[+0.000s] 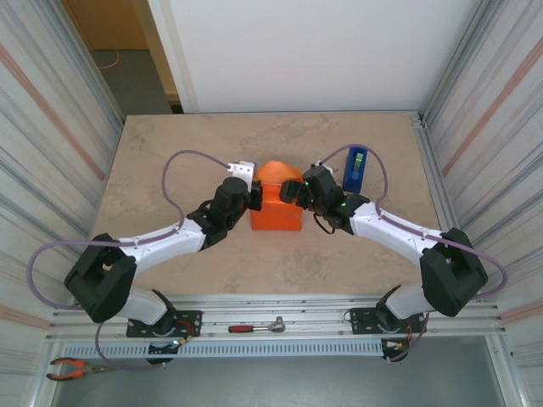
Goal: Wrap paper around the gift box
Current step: Fold the wrapping paper for the gift box.
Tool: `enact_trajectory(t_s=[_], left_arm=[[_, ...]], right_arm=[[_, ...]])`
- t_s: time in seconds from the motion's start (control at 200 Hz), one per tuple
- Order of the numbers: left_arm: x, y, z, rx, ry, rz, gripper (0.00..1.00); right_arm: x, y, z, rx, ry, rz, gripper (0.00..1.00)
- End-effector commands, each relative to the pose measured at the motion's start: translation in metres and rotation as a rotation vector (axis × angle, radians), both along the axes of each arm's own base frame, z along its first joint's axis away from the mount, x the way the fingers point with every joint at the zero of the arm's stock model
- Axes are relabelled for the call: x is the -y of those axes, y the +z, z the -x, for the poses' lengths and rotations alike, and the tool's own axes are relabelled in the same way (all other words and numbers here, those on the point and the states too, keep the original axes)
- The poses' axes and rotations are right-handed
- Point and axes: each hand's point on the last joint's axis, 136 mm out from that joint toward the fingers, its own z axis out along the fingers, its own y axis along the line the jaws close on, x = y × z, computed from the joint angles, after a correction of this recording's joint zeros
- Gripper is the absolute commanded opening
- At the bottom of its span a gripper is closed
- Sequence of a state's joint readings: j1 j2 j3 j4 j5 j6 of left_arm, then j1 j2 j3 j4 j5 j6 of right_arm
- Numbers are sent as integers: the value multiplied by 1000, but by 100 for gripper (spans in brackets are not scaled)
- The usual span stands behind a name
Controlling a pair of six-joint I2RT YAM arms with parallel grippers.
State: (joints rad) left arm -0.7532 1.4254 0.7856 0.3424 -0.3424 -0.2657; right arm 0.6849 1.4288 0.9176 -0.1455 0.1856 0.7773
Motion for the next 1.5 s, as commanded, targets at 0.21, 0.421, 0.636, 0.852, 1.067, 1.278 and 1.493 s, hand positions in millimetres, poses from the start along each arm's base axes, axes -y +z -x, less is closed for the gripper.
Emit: enact_trajectory(t_s=[0.21, 0.421, 0.636, 0.852, 1.067, 1.278, 1.493], left_arm=[[7, 26, -13, 66, 12, 14, 0], [8, 27, -13, 62, 7, 20, 31], [12, 27, -3, 55, -14, 27, 64], [11, 19, -10, 51, 18, 7, 68], [9, 34, -18, 58, 21, -22, 48], [10, 45, -19, 63, -10, -63, 13], [10, 57, -21, 34, -53, -72, 50]], right_arm=[[34, -62, 38, -199, 18, 201, 98], [34, -64, 39, -201, 18, 197, 98], [32, -62, 38, -201, 26, 195, 98], [32, -62, 37, -203, 28, 194, 98], [32, -63, 38, -205, 29, 197, 98], [32, -64, 38, -207, 30, 198, 98], [33, -63, 38, -205, 29, 197, 98]])
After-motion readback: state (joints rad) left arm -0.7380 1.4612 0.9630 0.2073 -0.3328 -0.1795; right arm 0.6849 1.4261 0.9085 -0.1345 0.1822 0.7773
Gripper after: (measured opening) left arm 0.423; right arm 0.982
